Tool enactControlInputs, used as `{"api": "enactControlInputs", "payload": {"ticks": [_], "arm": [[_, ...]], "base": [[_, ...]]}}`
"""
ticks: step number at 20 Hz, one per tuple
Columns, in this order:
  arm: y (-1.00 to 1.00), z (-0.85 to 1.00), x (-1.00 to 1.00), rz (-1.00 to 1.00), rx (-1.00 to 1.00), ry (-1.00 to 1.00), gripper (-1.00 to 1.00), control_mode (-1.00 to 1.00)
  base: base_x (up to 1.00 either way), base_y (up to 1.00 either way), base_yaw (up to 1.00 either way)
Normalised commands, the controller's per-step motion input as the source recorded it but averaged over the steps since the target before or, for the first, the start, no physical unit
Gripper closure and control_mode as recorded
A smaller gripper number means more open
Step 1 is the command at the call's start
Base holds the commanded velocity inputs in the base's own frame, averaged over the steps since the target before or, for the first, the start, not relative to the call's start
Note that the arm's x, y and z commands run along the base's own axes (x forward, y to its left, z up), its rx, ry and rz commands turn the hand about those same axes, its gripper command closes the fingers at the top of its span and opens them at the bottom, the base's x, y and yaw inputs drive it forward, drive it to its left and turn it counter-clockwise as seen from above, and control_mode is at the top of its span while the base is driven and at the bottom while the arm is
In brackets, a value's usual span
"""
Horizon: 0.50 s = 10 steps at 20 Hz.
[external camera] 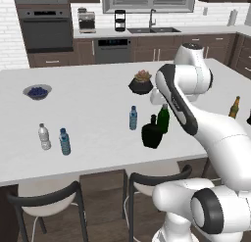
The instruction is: Move the plastic bottles in the middle to the plastics group, and the glass bottles in the middle to the glass group.
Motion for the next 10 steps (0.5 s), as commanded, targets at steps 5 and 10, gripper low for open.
{"api": "enactControlInputs", "payload": {"ticks": [5,10], "arm": [[-0.02,-0.27,-0.02,0.00,-0.14,0.04,-1.00,-1.00],[-0.01,-0.48,0.11,0.00,-0.33,0.07,-1.00,-1.00]], "base": [[0.00,0.00,0.00],[0.00,0.00,0.00]]}}
